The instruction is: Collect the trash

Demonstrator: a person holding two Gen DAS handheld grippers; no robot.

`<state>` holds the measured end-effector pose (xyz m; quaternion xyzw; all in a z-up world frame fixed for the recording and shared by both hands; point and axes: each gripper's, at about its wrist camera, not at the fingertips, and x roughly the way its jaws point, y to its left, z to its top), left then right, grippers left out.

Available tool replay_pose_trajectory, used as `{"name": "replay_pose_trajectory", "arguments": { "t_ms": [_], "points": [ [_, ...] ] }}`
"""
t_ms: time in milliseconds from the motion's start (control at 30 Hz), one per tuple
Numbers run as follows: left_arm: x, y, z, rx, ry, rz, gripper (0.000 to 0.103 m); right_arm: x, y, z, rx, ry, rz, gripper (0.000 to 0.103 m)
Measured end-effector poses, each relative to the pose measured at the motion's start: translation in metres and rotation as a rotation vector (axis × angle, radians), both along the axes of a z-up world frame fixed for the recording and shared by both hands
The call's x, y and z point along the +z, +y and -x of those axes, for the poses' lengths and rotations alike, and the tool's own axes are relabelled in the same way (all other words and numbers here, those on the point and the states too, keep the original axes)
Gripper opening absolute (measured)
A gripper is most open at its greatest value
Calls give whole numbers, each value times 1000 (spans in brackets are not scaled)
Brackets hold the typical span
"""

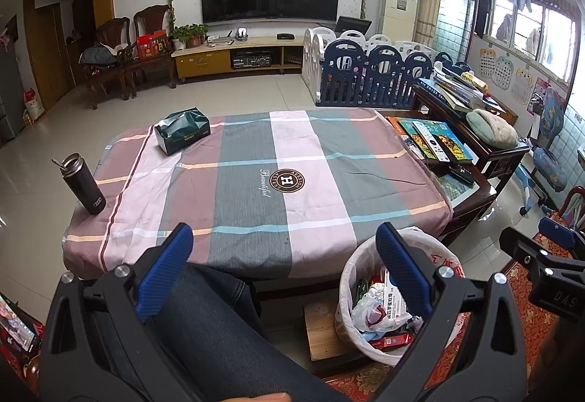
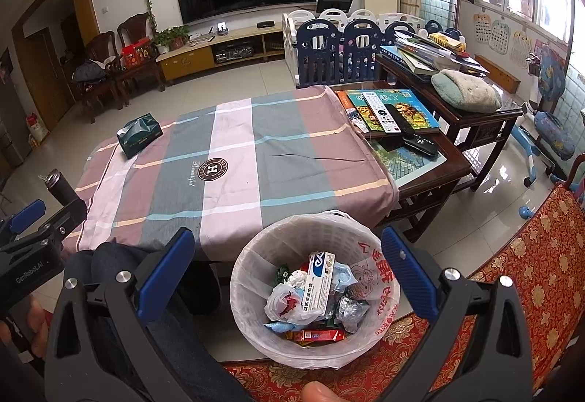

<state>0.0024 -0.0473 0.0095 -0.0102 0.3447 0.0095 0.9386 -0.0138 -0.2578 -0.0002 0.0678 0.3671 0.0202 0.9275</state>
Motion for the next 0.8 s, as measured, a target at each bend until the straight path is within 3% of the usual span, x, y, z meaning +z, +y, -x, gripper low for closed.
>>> {"name": "replay_pose_trajectory", "arguments": {
  "t_ms": [433,800],
  "points": [
    [0,3,0,-18,-19,19,100,0,6,-8,12,22,12,100],
    [-33,37,-40,65,68,74,100,-28,18,-41,11,104,-18,100]
  ]
}}
